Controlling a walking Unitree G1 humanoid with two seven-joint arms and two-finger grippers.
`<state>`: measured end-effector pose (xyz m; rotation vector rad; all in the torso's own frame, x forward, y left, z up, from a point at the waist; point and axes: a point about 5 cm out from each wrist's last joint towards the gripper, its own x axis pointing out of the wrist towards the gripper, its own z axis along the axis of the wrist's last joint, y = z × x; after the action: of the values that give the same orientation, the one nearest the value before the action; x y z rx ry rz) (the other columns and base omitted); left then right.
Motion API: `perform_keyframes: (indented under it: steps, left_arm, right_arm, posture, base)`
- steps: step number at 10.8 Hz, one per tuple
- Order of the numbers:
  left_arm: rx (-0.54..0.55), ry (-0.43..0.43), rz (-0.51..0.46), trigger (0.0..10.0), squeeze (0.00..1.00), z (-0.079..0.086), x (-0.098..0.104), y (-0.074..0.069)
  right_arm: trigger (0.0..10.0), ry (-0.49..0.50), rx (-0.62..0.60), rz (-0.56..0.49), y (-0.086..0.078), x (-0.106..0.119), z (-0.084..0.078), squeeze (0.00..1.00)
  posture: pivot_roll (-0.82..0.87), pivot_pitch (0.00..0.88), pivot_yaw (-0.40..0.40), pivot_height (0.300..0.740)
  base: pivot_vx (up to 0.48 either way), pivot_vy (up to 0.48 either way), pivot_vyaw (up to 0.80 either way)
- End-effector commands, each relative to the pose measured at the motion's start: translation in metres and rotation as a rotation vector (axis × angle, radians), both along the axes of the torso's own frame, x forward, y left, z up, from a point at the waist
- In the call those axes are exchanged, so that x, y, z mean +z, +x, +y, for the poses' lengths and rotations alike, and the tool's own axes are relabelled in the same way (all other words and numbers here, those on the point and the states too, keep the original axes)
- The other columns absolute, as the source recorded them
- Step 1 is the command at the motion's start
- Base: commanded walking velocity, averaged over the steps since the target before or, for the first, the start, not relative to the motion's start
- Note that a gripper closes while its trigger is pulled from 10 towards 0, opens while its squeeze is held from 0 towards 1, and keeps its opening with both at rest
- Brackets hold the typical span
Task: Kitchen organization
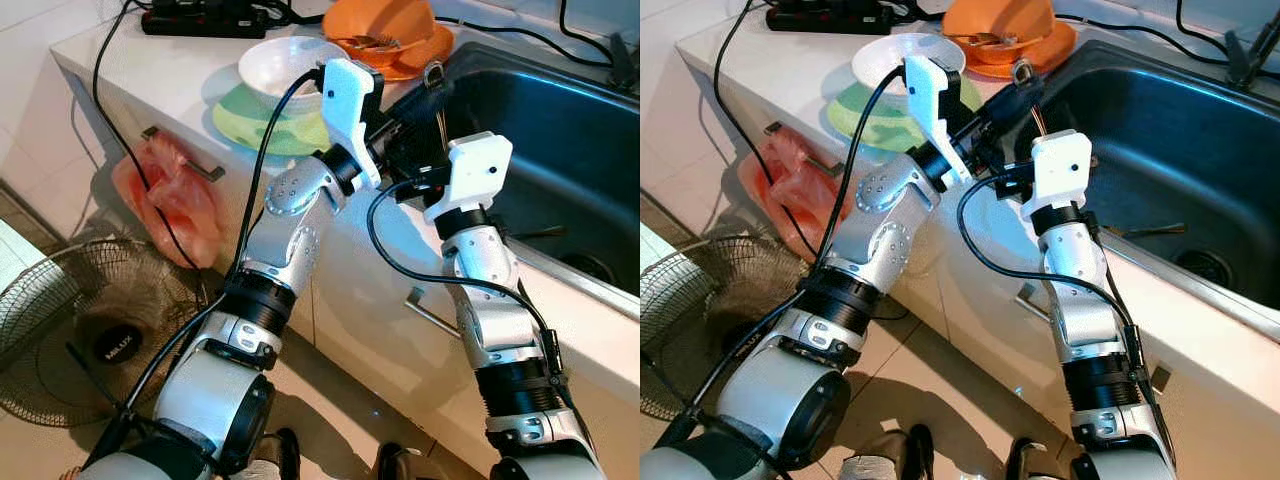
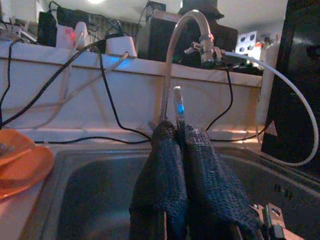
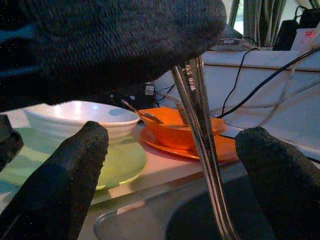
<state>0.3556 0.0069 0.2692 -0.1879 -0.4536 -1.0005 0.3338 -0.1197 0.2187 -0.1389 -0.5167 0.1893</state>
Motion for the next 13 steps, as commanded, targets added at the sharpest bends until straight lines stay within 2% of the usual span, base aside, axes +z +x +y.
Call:
perform_keyframes:
  steps: [1,2,13]
  left_arm:
    - [-0.02,0.018,-0.018,10.0,0.0,-0.0022,0.0017,-0.003]
    - [-0.022,0.031,-0.021,10.0,0.0,-0.0022,-0.0001,-0.0041]
    - [-0.033,0.058,-0.019,10.0,0.0,0.0,-0.0003,-0.0054]
  right_arm:
    - [10.0,0.003,0.005,-0.008,-0.0012,0.0006,0.0027,0.0]
    - [0.0,0.008,-0.004,-0.001,-0.0004,-0.0013,0.0021,0.0]
    - [0.0,0.016,-0.018,0.02,0.0003,-0.0073,0.0036,0.0]
  posture:
    - [-0.04,0.144,0.063,0.74]
    - [-0.04,0.145,0.063,0.74]
    - [-0.03,0.158,0.073,0.74]
  base:
    - [0.0,0.0,0.0]
    - [0.0,0.0,0.0]
    - [0.0,0.0,0.0]
